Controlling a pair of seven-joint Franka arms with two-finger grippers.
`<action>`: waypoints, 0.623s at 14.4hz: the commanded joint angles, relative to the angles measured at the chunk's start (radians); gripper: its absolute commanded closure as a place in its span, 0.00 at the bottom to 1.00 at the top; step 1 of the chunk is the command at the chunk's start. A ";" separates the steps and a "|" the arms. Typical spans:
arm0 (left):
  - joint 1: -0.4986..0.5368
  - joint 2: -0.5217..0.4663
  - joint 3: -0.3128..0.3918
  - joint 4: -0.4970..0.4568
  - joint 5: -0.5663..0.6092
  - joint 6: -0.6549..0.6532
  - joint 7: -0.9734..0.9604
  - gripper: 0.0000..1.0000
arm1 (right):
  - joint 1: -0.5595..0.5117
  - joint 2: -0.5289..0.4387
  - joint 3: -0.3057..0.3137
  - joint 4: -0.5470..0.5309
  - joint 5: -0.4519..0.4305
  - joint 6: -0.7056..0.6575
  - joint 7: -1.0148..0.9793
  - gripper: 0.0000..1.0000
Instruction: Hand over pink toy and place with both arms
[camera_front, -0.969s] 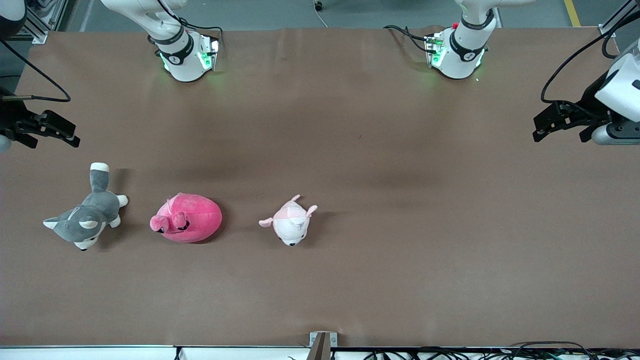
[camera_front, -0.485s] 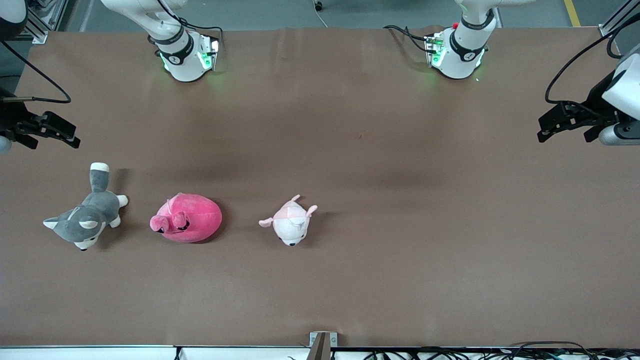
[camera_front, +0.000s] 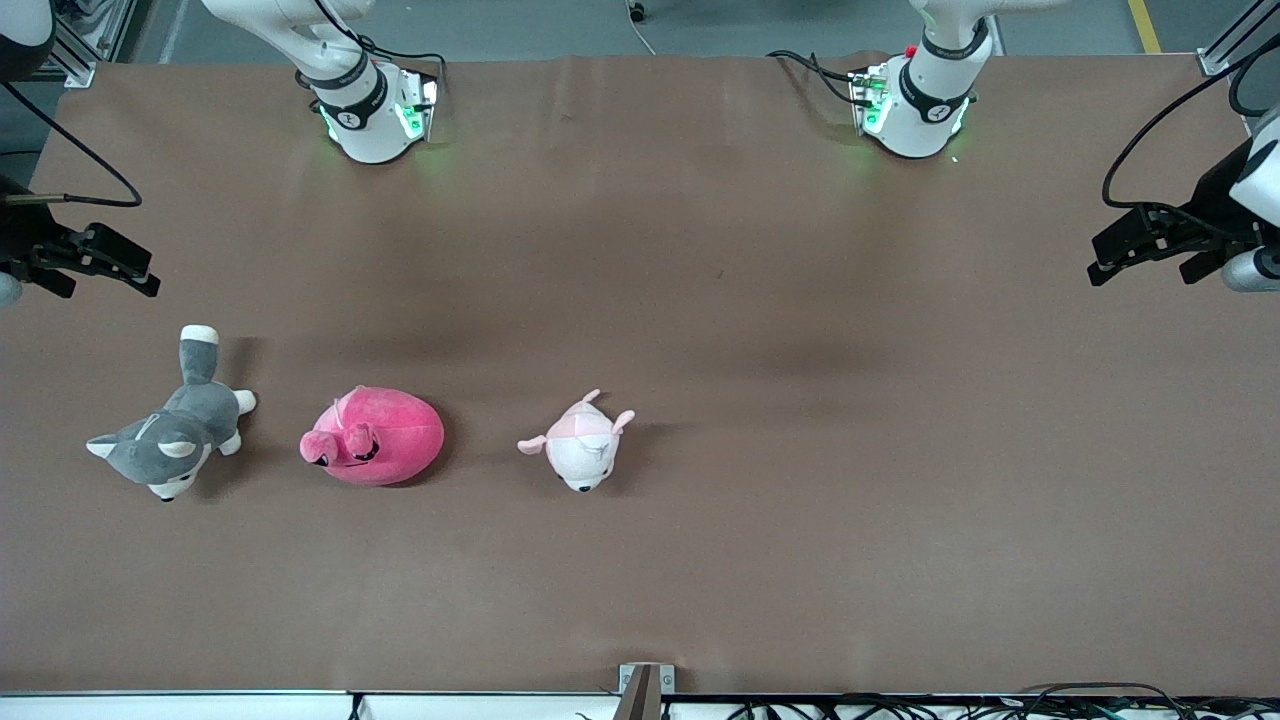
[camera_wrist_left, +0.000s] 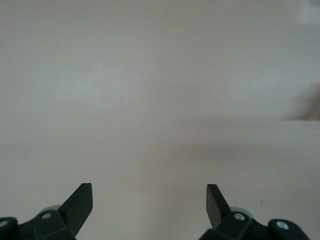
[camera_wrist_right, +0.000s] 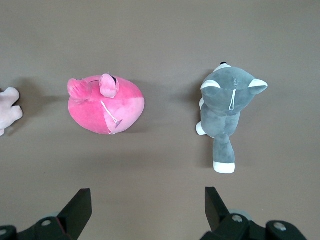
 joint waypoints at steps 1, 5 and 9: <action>0.001 -0.010 0.003 0.000 -0.013 0.001 0.020 0.00 | 0.008 -0.028 0.004 -0.007 -0.013 0.005 0.031 0.00; 0.001 -0.010 0.003 -0.001 -0.008 0.001 0.040 0.00 | 0.009 -0.028 0.004 -0.005 -0.013 0.005 0.017 0.00; 0.001 -0.010 0.003 -0.004 -0.008 -0.002 0.040 0.00 | 0.012 -0.027 0.005 -0.002 -0.013 0.004 0.027 0.00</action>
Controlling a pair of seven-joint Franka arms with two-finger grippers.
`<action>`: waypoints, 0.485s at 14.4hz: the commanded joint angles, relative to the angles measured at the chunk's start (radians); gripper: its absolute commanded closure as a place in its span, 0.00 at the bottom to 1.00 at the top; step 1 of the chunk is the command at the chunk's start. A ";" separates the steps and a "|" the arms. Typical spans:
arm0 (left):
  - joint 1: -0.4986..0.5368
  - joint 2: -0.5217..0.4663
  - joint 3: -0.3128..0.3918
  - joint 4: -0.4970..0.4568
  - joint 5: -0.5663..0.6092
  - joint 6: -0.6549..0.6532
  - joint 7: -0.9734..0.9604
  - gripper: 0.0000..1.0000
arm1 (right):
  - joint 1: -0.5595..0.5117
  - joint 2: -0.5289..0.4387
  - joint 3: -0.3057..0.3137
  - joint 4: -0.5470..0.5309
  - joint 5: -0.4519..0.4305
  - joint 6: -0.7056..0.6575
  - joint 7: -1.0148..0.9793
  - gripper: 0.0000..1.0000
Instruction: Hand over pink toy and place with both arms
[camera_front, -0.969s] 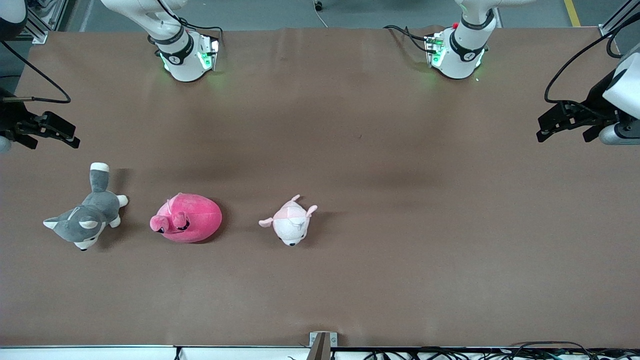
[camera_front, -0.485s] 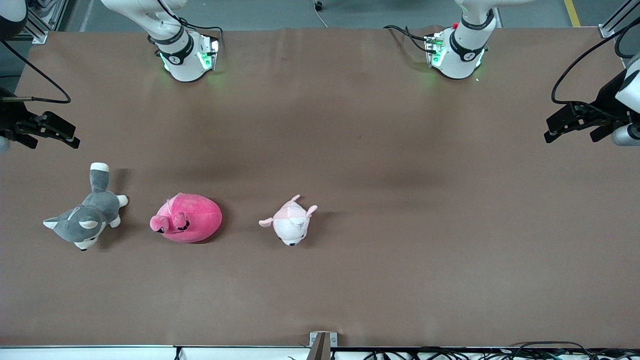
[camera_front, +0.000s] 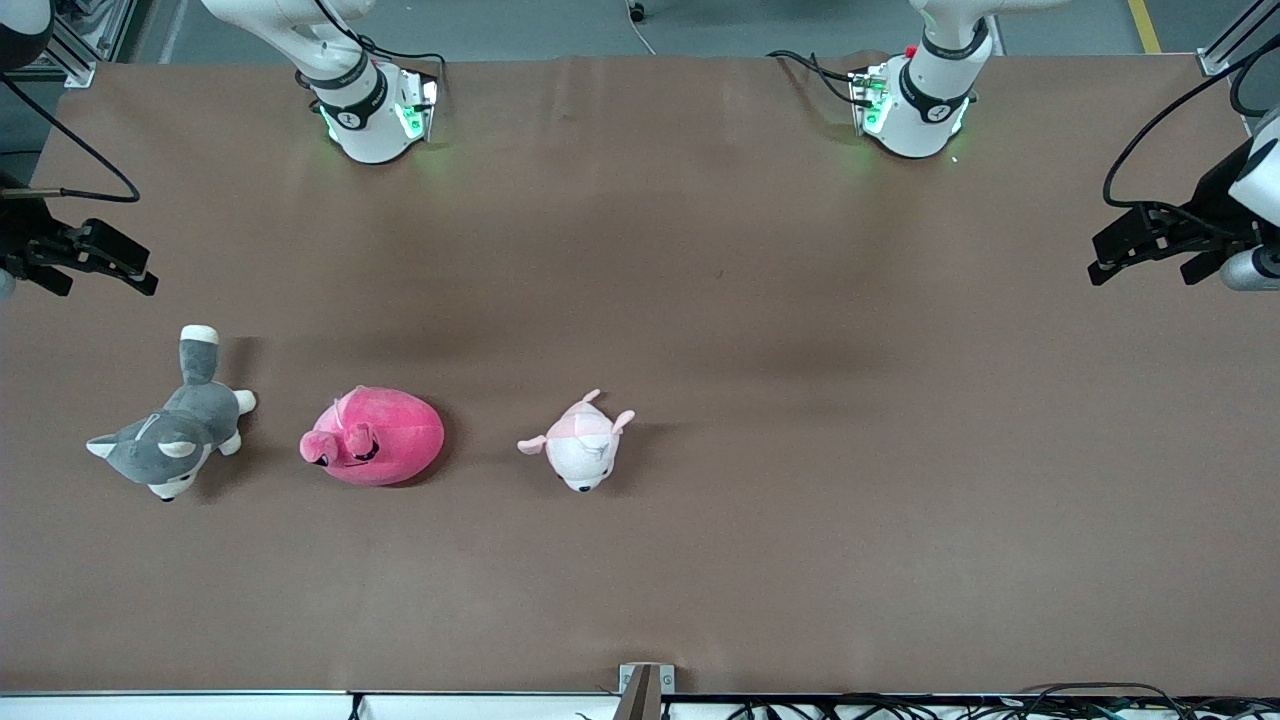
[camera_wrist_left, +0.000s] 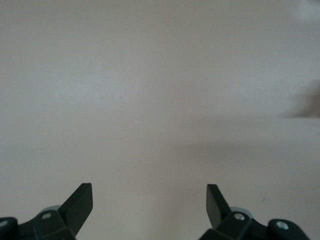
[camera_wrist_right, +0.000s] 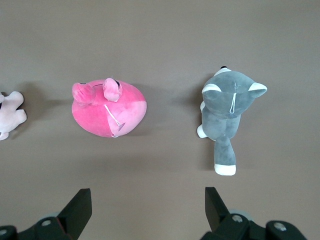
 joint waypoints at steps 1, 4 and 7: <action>0.001 -0.010 0.003 -0.004 -0.008 -0.005 0.021 0.00 | 0.007 -0.023 0.001 -0.012 -0.013 -0.002 0.021 0.00; 0.001 -0.010 0.003 -0.006 -0.008 -0.005 0.021 0.00 | 0.007 -0.021 0.001 -0.012 -0.016 -0.002 0.024 0.00; 0.001 -0.010 0.003 -0.004 -0.008 -0.005 0.021 0.00 | 0.005 -0.021 0.001 -0.009 -0.016 0.004 0.024 0.00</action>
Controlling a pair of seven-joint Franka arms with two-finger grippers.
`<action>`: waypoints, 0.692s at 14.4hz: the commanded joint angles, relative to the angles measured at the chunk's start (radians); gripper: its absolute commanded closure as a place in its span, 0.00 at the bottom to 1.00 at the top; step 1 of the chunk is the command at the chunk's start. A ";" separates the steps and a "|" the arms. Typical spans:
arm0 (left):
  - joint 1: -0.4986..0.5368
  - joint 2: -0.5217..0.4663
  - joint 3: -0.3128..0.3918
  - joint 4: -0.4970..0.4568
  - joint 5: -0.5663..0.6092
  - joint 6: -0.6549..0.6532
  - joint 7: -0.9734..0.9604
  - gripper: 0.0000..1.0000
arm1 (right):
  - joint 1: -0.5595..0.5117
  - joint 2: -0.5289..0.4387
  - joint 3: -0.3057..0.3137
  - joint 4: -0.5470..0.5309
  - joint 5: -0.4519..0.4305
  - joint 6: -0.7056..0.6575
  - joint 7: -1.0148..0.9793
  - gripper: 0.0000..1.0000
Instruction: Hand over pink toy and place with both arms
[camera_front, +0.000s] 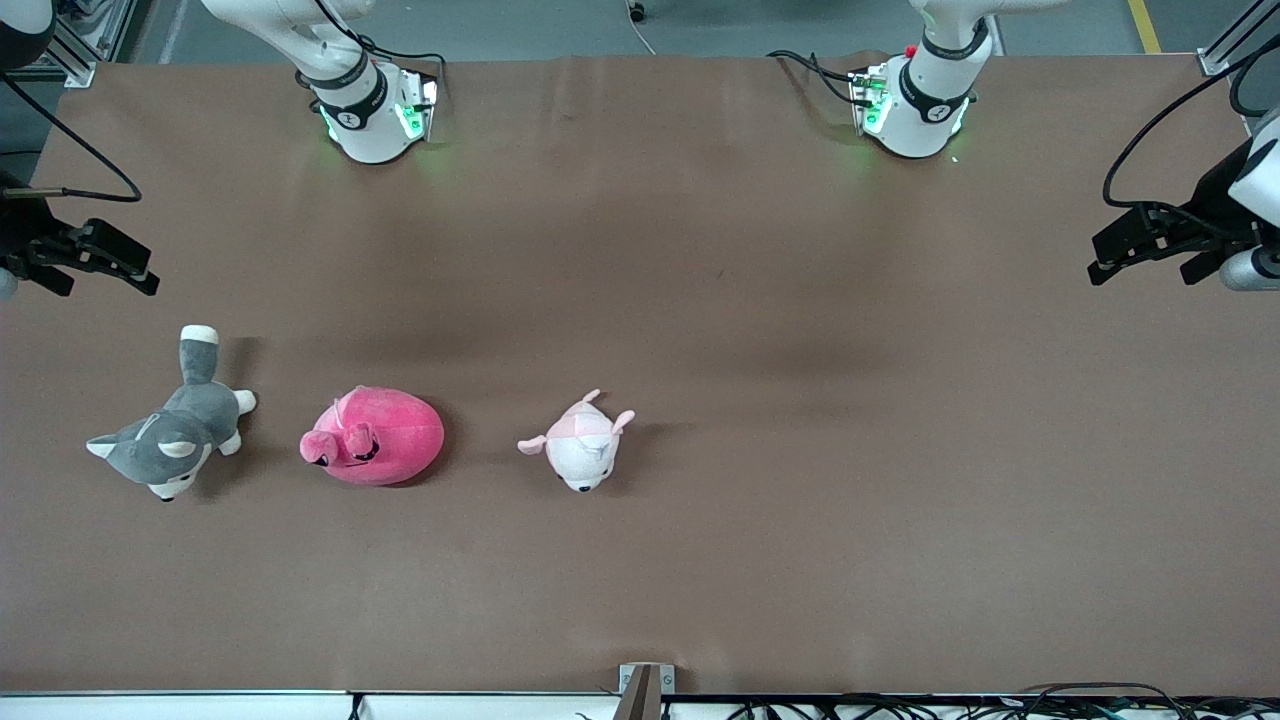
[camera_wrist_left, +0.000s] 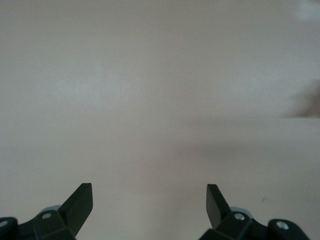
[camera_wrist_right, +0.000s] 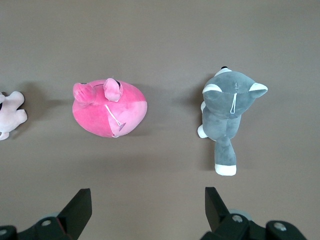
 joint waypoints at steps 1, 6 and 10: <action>0.001 -0.010 0.003 -0.003 -0.008 -0.004 0.021 0.00 | 0.004 -0.021 0.000 -0.006 -0.016 0.000 0.023 0.00; 0.001 -0.010 0.003 -0.003 -0.008 -0.004 0.021 0.00 | 0.001 -0.021 0.001 -0.004 -0.027 0.001 0.021 0.00; 0.001 -0.010 0.003 -0.007 -0.010 -0.004 0.021 0.00 | -0.031 -0.018 0.012 -0.006 -0.024 0.000 0.023 0.00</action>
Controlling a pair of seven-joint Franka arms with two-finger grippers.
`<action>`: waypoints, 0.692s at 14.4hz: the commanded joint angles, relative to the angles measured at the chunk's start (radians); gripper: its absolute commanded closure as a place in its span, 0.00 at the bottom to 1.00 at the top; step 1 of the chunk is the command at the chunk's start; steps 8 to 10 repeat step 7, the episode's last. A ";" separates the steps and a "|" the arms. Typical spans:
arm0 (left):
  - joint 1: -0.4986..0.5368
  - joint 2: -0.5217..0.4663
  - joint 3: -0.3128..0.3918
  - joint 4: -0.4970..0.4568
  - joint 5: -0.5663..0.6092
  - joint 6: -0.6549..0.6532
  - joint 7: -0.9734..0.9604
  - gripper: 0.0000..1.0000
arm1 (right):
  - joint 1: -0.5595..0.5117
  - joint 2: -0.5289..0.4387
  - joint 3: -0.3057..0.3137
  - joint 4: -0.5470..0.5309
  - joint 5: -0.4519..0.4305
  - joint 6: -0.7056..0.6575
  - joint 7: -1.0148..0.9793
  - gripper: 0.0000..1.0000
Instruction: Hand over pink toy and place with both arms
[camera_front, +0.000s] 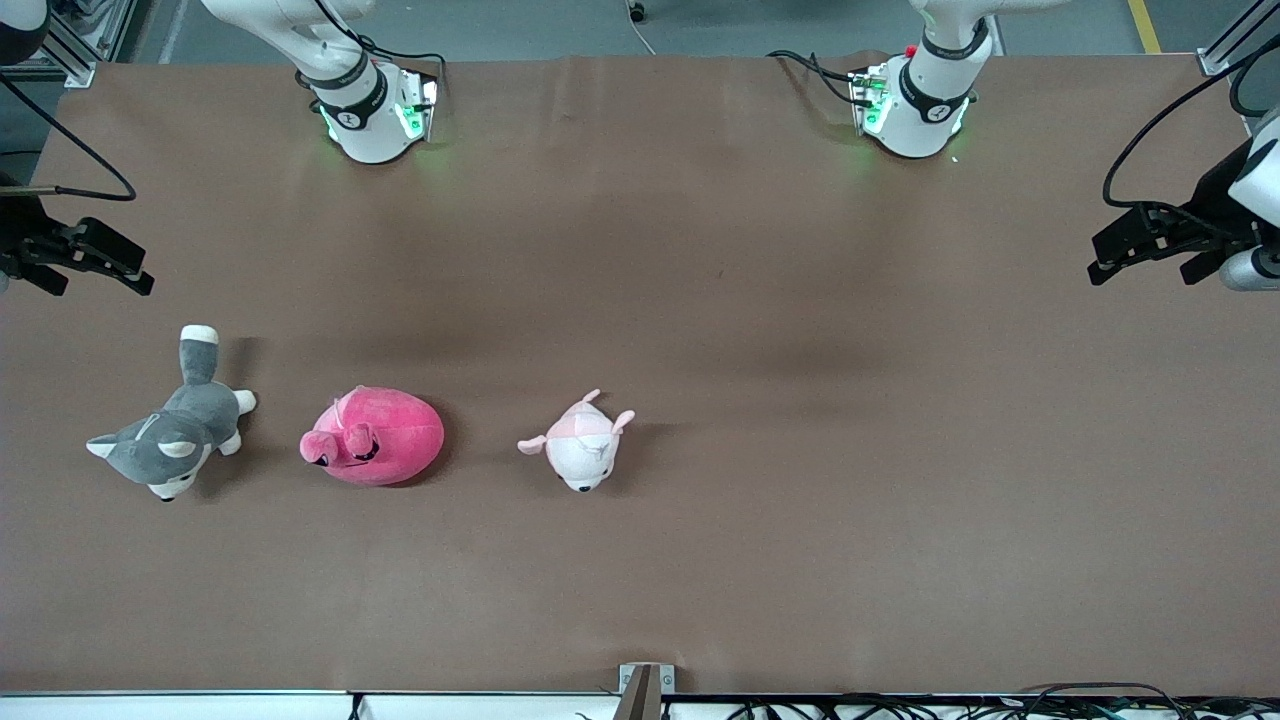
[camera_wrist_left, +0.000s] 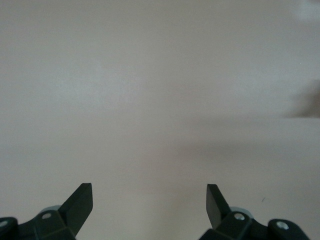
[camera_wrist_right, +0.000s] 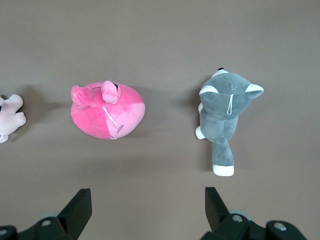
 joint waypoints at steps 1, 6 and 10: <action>0.001 -0.010 0.003 -0.006 -0.008 -0.004 0.021 0.00 | -0.044 -0.018 0.040 -0.012 -0.022 -0.001 0.021 0.00; 0.001 -0.010 0.003 -0.005 -0.008 -0.006 0.021 0.00 | -0.068 -0.018 0.079 -0.013 -0.022 -0.004 0.022 0.00; 0.001 -0.010 0.003 -0.005 -0.008 -0.006 0.021 0.00 | -0.065 -0.020 0.079 -0.013 -0.022 -0.004 0.022 0.00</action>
